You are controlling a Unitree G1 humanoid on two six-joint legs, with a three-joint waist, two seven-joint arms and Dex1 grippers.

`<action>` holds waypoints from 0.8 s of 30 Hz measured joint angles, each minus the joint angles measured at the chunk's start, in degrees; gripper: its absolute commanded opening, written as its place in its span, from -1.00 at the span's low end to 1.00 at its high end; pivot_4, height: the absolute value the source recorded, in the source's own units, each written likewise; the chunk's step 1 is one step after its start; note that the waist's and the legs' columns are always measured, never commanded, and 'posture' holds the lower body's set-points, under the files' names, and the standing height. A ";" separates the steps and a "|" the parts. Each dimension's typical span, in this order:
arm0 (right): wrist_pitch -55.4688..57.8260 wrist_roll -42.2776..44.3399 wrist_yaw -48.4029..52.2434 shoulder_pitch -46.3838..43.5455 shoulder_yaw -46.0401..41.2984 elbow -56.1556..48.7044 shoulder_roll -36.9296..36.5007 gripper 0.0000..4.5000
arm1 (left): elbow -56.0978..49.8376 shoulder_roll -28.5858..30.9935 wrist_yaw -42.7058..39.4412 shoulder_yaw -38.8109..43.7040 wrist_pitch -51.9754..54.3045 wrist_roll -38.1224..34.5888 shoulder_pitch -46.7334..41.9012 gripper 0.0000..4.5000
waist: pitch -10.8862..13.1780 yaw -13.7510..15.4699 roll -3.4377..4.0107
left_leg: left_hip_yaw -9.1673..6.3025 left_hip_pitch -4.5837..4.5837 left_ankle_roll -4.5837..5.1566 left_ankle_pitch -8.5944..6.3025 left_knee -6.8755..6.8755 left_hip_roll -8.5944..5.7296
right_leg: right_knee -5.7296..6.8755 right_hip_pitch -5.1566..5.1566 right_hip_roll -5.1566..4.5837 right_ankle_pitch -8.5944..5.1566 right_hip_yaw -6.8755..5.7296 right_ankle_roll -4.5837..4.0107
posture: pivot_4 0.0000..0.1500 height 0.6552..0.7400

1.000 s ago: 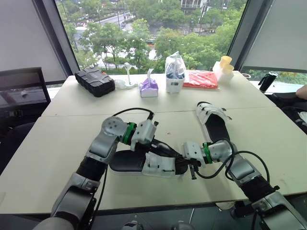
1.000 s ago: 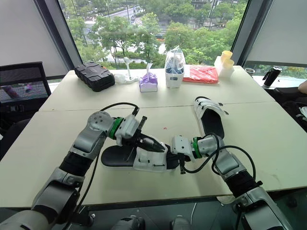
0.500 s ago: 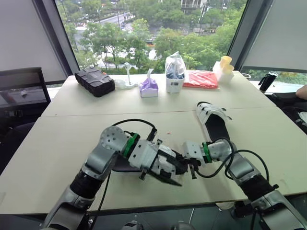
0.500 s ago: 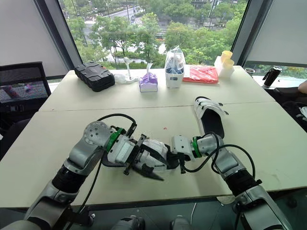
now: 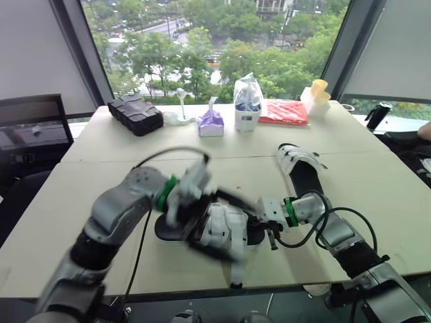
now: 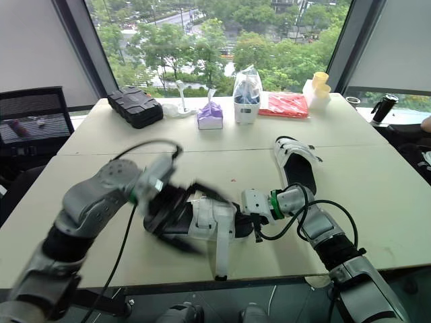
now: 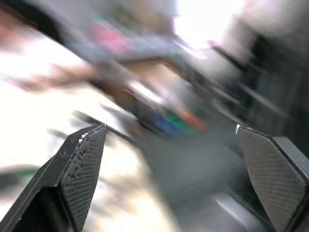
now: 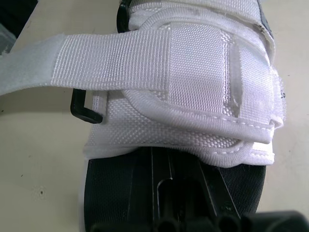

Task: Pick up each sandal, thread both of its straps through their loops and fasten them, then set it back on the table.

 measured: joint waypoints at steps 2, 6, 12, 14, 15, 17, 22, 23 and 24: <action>-0.15 -0.32 -0.48 -0.15 0.62 0.13 1.36 -1.00 | 4.38 -1.16 9.20 5.01 1.28 -0.04 -4.12 0.98 | -0.05 -0.84 -0.06 | 0.09 0.25 -0.02 -0.01 -0.15 -0.02 | 0.01 -0.02 -0.04 0.00 0.08 0.03 | 1.00 1.00; -0.74 -0.27 0.17 -0.44 1.14 0.03 1.88 -1.00 | 4.80 5.25 11.39 8.43 11.22 -4.41 1.22 0.98 | -0.28 -1.34 0.39 | 0.14 0.47 -0.08 -0.18 -0.46 -0.02 | 0.16 -0.19 0.02 0.07 0.20 0.09 | 1.00 1.00; -1.04 -0.26 0.24 -0.43 0.82 0.59 1.83 -1.00 | -0.81 14.53 8.45 9.46 24.64 -12.74 16.99 0.98 | -0.19 -0.89 0.24 | 0.09 0.45 -0.32 -0.38 -0.28 0.12 | 0.10 -0.07 0.14 -0.01 0.23 -0.19 | 1.00 1.00; -1.04 -0.28 -0.02 -0.38 0.73 0.77 1.79 -1.00 | -4.49 17.64 6.63 9.21 25.75 -13.24 23.99 0.98 | -0.19 -0.81 0.24 | 0.11 0.45 -0.33 -0.38 -0.23 0.13 | 0.09 -0.05 0.11 -0.14 0.24 -0.45 | 1.00 1.00; -1.04 -0.28 0.04 -0.24 0.52 0.83 1.61 -1.00 | -5.50 18.16 6.21 8.93 26.25 -13.34 26.45 0.98 | -0.20 -0.70 0.23 | 0.11 0.46 -0.33 -0.39 -0.21 0.15 | 0.09 -0.03 0.10 -0.16 0.24 -0.51 | 1.00 1.00; -1.04 -0.32 0.05 -0.22 0.48 0.91 1.55 -1.00 | -7.80 18.23 6.15 8.55 26.35 -13.46 30.10 0.98 | -0.24 -0.58 0.15 | 0.10 0.45 -0.33 -0.39 -0.21 0.19 | 0.07 -0.02 0.09 -0.19 0.22 -0.57 | 1.00 1.00; -1.04 -0.32 0.02 -0.23 0.61 0.83 1.88 -1.00 | -13.42 19.18 6.57 2.99 24.29 -10.29 36.03 0.98 | -0.25 -0.65 0.18 | 0.15 0.42 -0.33 -0.41 -0.27 0.24 | 0.05 -0.05 0.06 -0.28 0.21 -0.74 | 1.00 1.00; -1.04 -0.31 0.02 -0.22 0.60 0.81 1.91 -1.00 | -13.44 19.77 6.35 1.50 23.16 -8.76 36.60 0.98 | -0.26 -0.67 0.21 | 0.17 0.42 -0.33 -0.41 -0.30 0.24 | 0.04 -0.07 0.05 -0.28 0.21 -0.75 | 1.00 1.00; -1.04 -0.32 0.04 -0.22 0.60 0.80 1.91 -1.00 | -13.42 20.24 6.03 0.10 22.21 -7.21 37.12 0.98 | -0.25 -0.64 0.23 | 0.18 0.42 -0.33 -0.41 -0.30 0.25 | 0.04 -0.08 0.05 -0.28 0.21 -0.76 | 1.00 1.00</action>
